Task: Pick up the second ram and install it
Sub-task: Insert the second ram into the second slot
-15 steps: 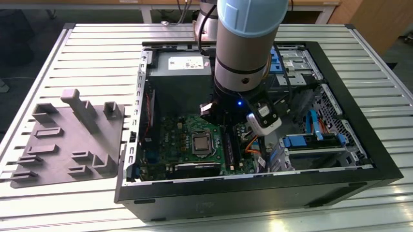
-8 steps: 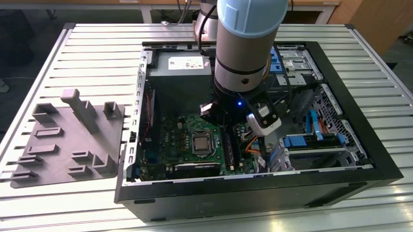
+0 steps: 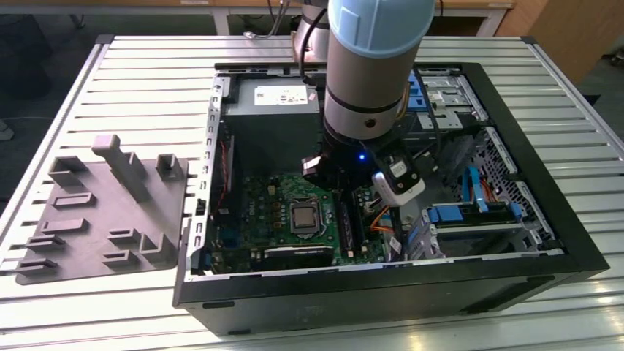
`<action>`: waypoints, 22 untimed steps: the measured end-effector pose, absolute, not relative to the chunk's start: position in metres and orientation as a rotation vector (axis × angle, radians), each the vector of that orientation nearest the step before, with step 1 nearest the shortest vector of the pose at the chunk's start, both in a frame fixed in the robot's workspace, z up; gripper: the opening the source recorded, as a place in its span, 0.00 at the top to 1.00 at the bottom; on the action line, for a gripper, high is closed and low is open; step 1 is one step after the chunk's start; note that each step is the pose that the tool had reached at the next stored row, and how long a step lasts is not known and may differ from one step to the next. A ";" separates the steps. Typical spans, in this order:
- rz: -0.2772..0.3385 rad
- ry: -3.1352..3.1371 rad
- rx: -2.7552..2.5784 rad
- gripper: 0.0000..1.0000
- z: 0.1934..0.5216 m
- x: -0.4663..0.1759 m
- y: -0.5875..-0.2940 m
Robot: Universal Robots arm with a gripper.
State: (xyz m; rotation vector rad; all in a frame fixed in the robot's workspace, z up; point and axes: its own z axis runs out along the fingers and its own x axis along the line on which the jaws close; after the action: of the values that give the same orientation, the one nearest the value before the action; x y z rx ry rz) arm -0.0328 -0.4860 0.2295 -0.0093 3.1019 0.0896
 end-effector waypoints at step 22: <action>0.089 3.101 0.027 0.88 0.228 -0.033 -0.485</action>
State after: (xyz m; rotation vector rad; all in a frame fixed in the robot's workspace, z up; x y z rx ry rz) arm -0.0327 -0.4850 0.2276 0.0266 3.1011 0.0894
